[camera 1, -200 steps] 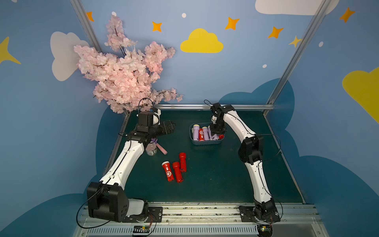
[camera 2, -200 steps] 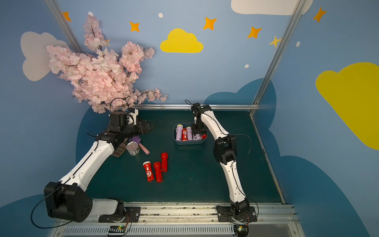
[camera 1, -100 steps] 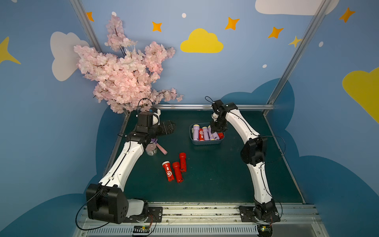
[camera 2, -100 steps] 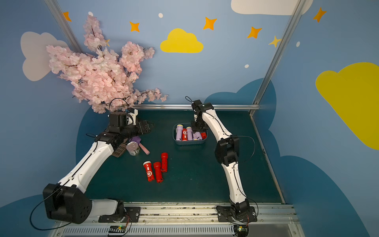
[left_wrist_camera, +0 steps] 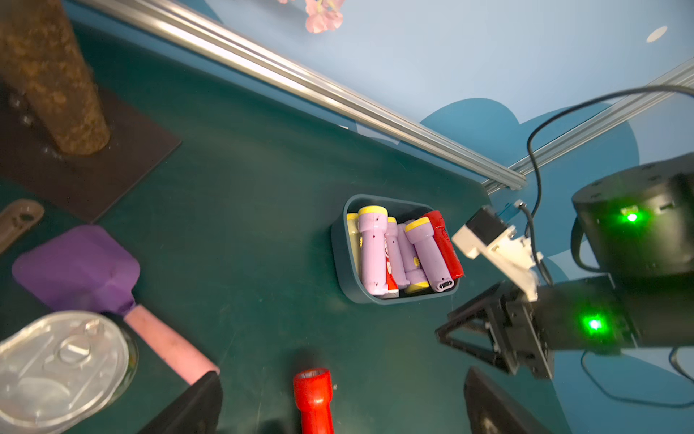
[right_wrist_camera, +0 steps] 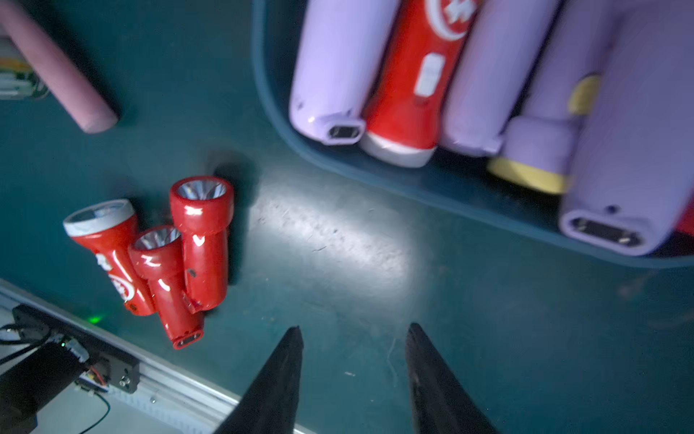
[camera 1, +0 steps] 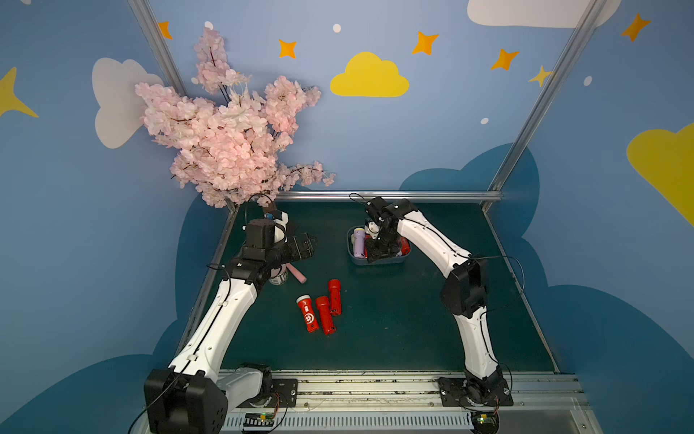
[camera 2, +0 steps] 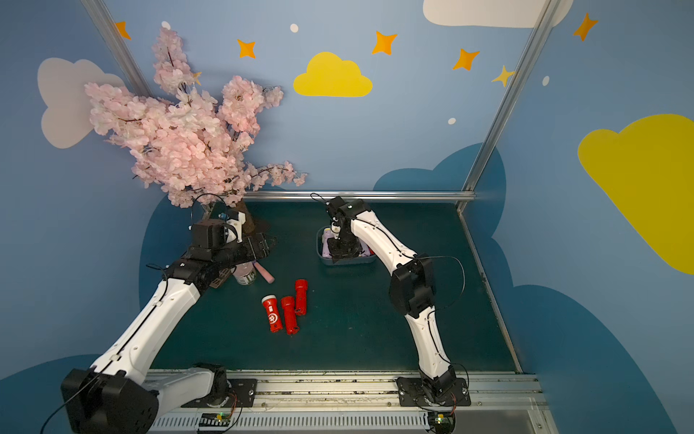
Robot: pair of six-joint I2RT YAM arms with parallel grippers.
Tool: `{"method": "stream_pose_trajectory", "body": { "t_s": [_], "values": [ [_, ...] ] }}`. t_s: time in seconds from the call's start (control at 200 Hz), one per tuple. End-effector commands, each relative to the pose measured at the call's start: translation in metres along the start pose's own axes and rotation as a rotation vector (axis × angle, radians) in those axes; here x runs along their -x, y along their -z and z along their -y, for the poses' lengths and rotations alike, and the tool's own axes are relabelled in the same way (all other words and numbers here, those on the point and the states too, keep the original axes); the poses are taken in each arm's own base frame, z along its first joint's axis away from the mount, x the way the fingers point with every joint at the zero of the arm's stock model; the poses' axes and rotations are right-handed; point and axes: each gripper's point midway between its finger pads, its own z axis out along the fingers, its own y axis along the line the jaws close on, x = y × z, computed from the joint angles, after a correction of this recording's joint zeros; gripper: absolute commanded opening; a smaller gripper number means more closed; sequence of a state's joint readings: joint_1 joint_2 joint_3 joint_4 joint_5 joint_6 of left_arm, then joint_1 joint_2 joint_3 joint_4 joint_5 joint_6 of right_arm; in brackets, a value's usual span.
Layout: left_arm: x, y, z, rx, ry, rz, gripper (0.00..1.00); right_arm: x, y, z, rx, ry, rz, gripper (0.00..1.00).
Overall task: Put the flashlights into the storage boxes
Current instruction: Pick up the flashlight from the center of the board.
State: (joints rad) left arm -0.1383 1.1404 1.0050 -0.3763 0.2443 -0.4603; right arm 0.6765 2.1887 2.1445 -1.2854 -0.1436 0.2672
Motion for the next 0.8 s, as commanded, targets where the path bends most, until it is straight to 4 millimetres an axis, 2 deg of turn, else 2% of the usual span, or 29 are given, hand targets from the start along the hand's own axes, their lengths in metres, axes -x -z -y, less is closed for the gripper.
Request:
{"method": "stream_pose_trajectory", "body": {
  "t_s": [0.0, 0.155, 0.32, 0.581, 0.796],
  "values": [
    [-0.021, 0.014, -0.009, 0.045, 0.049, -0.018, 0.99, -0.013, 0.007, -0.025, 0.061, 0.023, 0.005, 0.46],
    [-0.053, 0.036, -0.016, 0.077, 0.094, -0.033, 0.99, -0.034, -0.005, -0.049, 0.094, 0.079, -0.007, 0.49],
    [-0.076, 0.061, -0.017, 0.099, 0.119, -0.059, 0.99, -0.054, -0.023, -0.068, 0.148, 0.089, -0.032, 0.51],
    [-0.088, 0.095, -0.012, 0.107, 0.124, -0.063, 0.99, -0.062, -0.05, -0.105, 0.188, 0.13, -0.036, 0.52],
    [-0.097, 0.109, -0.005, 0.092, 0.119, -0.103, 0.99, -0.066, -0.074, -0.126, 0.199, 0.142, -0.05, 0.52]
  ]
}}
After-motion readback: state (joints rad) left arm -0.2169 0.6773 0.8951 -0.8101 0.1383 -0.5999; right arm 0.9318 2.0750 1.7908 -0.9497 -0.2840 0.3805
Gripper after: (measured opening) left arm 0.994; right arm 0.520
